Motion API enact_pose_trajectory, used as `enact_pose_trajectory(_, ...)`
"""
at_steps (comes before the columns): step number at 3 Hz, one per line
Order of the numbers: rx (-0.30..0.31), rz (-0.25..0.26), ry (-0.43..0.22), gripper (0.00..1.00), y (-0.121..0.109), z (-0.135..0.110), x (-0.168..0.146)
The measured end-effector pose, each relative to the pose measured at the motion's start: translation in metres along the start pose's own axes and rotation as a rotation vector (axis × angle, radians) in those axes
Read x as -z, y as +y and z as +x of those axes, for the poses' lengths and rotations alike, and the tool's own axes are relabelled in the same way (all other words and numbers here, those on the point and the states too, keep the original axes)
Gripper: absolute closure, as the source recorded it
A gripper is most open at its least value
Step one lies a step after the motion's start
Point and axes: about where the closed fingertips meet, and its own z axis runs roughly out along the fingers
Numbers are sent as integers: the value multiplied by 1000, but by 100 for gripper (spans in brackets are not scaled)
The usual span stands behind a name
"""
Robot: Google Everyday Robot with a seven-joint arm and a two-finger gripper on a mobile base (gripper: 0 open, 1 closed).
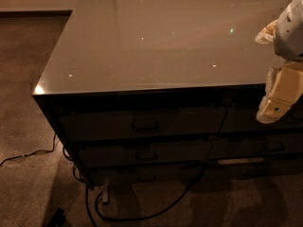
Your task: Open top drawer
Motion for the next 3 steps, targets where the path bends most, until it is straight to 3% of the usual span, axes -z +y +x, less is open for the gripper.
enact_pose_trajectory(1,0,0,0,0,0,0,0)
enact_pose_trajectory(2,-102,-158,-143,0,66,-33,-88)
enact_pose_trajectory(3,-139,-258,-195,0,102,-48,-133)
